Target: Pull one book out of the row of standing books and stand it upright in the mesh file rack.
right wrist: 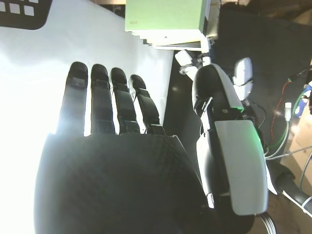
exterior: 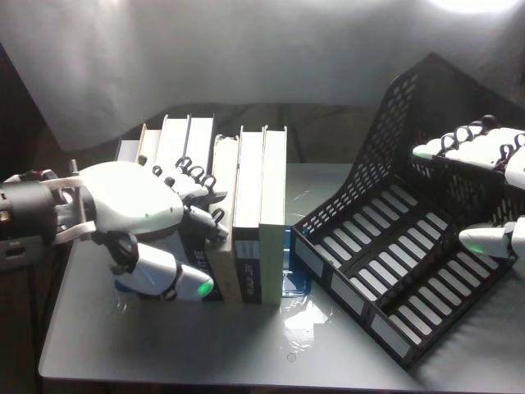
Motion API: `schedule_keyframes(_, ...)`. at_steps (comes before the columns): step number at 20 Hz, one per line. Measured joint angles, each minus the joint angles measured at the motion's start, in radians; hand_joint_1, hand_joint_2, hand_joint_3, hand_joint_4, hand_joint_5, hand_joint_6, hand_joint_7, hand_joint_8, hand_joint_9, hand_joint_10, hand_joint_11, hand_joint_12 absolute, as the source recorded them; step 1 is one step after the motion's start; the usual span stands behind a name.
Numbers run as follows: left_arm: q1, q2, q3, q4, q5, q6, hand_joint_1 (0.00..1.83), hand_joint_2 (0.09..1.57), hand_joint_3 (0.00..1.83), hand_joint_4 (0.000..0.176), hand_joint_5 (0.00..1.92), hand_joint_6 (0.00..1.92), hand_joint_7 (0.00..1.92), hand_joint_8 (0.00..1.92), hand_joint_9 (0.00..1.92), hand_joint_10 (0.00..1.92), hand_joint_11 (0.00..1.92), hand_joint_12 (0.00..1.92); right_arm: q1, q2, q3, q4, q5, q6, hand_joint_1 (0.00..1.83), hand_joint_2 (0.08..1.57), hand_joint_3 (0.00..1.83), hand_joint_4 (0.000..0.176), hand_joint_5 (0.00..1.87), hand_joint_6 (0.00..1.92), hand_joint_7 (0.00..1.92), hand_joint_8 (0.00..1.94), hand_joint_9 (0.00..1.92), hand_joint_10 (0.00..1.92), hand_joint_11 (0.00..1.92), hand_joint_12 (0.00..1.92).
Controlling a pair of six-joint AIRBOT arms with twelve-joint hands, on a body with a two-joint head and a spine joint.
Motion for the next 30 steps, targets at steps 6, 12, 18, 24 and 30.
schedule_keyframes(6,0.068,0.031,-0.039,0.002,-0.081,0.000,0.08,1.18,0.00,0.015,0.65,0.04,0.01,0.00,0.00,0.00,0.00,0.00,-0.010,0.000,0.002,0.006,0.006,0.000,0.52,1.33,0.00,0.000,0.00,0.00,0.00,0.00,0.00,0.00,0.00,0.00)
schedule_keyframes(12,0.123,0.062,-0.080,-0.011,-0.142,0.003,0.01,1.21,0.01,0.013,0.70,0.04,0.02,0.00,0.00,0.00,0.00,0.00,-0.016,0.000,0.002,0.017,0.016,0.000,0.50,1.33,0.00,0.000,0.00,0.00,0.00,0.00,0.00,0.00,0.00,0.00)
schedule_keyframes(18,0.168,0.082,-0.106,-0.029,-0.184,0.007,0.03,1.21,0.00,0.007,0.70,0.02,0.00,0.00,0.00,0.00,0.00,0.00,-0.018,0.000,0.002,0.019,0.013,0.000,0.50,1.33,0.00,0.000,0.00,0.00,0.00,0.00,0.00,0.00,0.00,0.00)
schedule_keyframes(24,0.224,0.084,-0.121,-0.079,-0.233,0.007,0.04,1.22,0.01,0.029,0.69,0.01,0.02,0.00,0.00,0.00,0.00,0.00,-0.018,-0.001,0.002,0.022,0.014,0.000,0.48,1.34,0.00,0.000,0.00,0.00,0.00,0.00,0.00,0.00,0.00,0.00)
schedule_keyframes(30,0.274,0.085,-0.133,-0.110,-0.273,0.007,0.00,1.24,0.01,0.014,0.64,0.00,0.05,0.00,0.00,0.00,0.00,0.00,-0.018,-0.003,0.004,0.026,0.013,0.000,0.51,1.34,0.00,0.000,0.00,0.00,0.00,0.00,0.00,0.00,0.00,0.00)
